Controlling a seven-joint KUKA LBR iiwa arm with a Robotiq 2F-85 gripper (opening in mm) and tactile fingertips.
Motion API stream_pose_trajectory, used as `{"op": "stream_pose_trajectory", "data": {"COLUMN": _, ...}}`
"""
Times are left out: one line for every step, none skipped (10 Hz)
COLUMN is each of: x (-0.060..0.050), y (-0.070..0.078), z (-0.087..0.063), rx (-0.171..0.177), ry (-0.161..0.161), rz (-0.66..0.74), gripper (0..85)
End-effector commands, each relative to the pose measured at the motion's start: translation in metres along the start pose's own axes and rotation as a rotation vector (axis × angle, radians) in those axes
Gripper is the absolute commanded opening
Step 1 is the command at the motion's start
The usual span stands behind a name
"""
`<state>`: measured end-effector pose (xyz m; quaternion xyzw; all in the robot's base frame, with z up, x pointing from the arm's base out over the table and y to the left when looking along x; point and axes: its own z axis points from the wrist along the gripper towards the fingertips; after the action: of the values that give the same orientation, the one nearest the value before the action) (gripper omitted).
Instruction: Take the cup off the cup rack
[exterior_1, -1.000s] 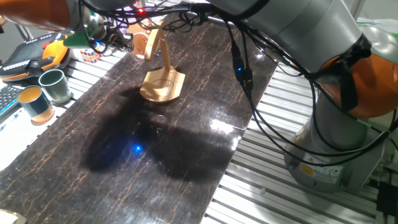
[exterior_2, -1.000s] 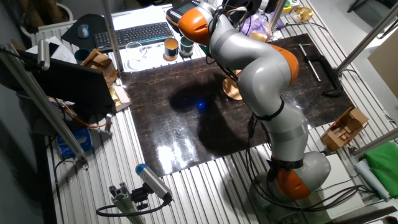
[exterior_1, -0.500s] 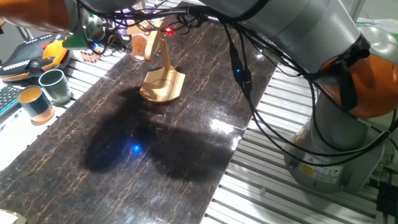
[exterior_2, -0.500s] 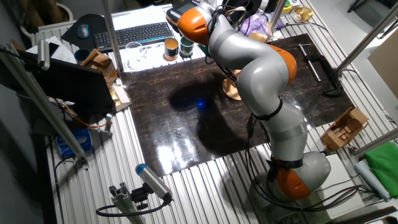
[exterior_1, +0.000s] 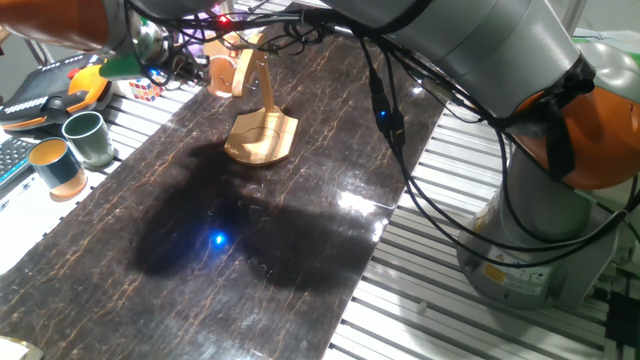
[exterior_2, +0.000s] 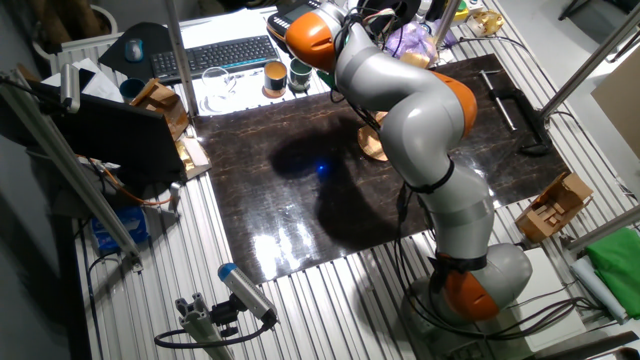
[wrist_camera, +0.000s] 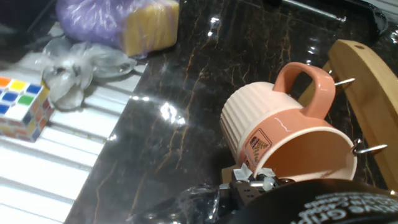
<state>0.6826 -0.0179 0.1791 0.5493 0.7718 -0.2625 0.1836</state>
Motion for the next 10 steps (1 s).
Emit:
{"op": "stream_pose_trajectory", "data": {"x": 0.003, "y": 0.002, "z": -0.001, "rx": -0.003, "ry": 0.007, "rz": -0.001, "gripper": 1.0}}
{"op": "stream_pose_trajectory", "data": {"x": 0.004, "y": 0.003, "z": -0.001, "rx": -0.007, "ry": 0.015, "rz": -0.009, "gripper": 1.0}}
{"op": "stream_pose_trajectory", "data": {"x": 0.006, "y": 0.005, "z": -0.002, "rx": -0.012, "ry": 0.022, "rz": -0.018, "gripper": 1.0}}
{"op": "stream_pose_trajectory", "data": {"x": 0.007, "y": 0.006, "z": -0.002, "rx": -0.016, "ry": 0.03, "rz": -0.032, "gripper": 1.0}}
{"op": "stream_pose_trajectory", "data": {"x": 0.008, "y": 0.006, "z": -0.004, "rx": -0.023, "ry": 0.042, "rz": -0.049, "gripper": 1.0}}
{"op": "stream_pose_trajectory", "data": {"x": 0.011, "y": 0.007, "z": -0.006, "rx": -0.026, "ry": 0.048, "rz": -0.07, "gripper": 1.0}}
{"op": "stream_pose_trajectory", "data": {"x": 0.014, "y": 0.008, "z": -0.007, "rx": -0.03, "ry": 0.054, "rz": -0.081, "gripper": 1.0}}
{"op": "stream_pose_trajectory", "data": {"x": 0.018, "y": 0.008, "z": -0.008, "rx": -0.037, "ry": 0.063, "rz": -0.088, "gripper": 1.0}}
{"op": "stream_pose_trajectory", "data": {"x": 0.024, "y": 0.009, "z": -0.009, "rx": -0.044, "ry": 0.072, "rz": -0.094, "gripper": 1.0}}
{"op": "stream_pose_trajectory", "data": {"x": 0.029, "y": 0.01, "z": -0.011, "rx": -0.054, "ry": 0.086, "rz": -0.102, "gripper": 1.0}}
